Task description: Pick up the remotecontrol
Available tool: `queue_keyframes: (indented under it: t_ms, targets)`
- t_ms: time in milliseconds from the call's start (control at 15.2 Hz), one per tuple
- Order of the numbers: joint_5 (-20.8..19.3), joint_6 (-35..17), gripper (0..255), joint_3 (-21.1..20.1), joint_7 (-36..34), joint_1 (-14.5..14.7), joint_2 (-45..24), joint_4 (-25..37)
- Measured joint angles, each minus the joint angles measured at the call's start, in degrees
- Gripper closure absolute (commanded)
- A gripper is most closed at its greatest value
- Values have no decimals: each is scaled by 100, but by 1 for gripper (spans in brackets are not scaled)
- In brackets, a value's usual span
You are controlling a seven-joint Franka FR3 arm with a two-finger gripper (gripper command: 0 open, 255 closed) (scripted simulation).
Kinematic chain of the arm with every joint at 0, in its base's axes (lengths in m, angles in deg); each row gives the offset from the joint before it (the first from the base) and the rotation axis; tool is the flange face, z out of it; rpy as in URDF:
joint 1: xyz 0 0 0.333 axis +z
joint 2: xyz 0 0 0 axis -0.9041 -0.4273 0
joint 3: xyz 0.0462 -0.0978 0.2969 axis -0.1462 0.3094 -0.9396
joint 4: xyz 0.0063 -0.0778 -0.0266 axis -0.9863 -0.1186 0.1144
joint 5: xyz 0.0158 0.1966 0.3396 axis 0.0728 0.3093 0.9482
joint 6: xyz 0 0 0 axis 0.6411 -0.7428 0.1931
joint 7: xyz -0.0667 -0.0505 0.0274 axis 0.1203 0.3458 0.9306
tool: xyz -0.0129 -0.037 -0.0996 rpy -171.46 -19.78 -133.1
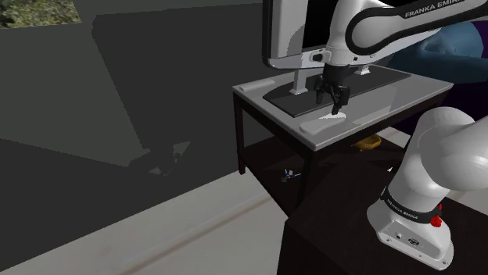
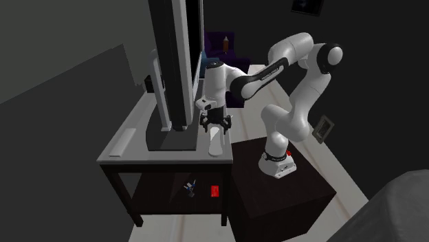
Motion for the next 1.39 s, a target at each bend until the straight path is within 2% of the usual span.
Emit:
queue_keyframes:
  t_ms: [66,198,594,660,1386]
  targets:
    - [-142,-121,0,164,425,75,-54,-91]
    - [-278,-315,0,326,775,134,-139,-218]
    - [-408,-873,0,516,873,169,-404,-520]
    - [-415,-919,255,532,876,172,-431,-538]
    - [-415,-902,255,526,879,168,-413,-534]
